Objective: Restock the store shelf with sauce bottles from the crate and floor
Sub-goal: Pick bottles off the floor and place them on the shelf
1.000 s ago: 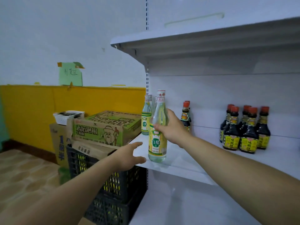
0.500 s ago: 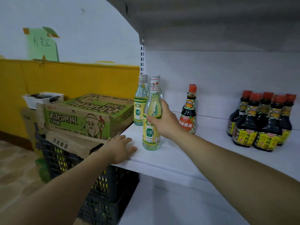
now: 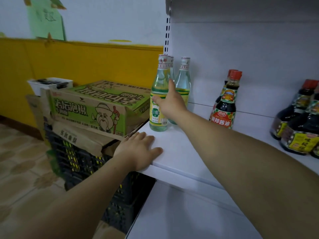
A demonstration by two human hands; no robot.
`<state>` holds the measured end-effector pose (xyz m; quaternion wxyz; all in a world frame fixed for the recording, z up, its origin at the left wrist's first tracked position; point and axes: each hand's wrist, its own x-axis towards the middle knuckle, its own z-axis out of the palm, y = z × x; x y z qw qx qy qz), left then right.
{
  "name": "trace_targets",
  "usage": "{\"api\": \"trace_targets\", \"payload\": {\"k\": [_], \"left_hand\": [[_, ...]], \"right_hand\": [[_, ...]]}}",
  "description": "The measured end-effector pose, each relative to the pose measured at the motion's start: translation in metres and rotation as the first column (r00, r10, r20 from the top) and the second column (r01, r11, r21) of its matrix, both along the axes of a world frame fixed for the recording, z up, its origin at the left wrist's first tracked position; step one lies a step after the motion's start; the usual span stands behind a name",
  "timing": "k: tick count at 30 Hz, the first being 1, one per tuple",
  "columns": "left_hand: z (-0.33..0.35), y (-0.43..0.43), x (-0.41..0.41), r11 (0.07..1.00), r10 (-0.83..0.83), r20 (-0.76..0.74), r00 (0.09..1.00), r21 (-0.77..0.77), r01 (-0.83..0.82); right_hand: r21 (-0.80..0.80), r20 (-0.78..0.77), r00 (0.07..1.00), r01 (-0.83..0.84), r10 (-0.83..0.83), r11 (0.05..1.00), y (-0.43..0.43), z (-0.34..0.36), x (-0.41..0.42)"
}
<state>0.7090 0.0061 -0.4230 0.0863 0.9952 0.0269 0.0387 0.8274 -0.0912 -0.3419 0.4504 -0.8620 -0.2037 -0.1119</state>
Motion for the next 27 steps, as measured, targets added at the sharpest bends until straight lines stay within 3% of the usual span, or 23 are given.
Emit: {"api": "trace_targets", "payload": {"k": [21, 27], "left_hand": [[-0.004, 0.003, -0.001, 0.999, -0.001, 0.024, 1.0, -0.032, 0.002], [0.018, 0.011, -0.013, 0.974, -0.011, -0.037, 0.999, -0.226, 0.002]], "right_hand": [[-0.051, -0.001, 0.999, 0.042, -0.043, 0.998, 0.015, -0.006, 0.016], [-0.144, -0.001, 1.0, 0.029, -0.029, 0.989, -0.006, -0.001, -0.016]]}}
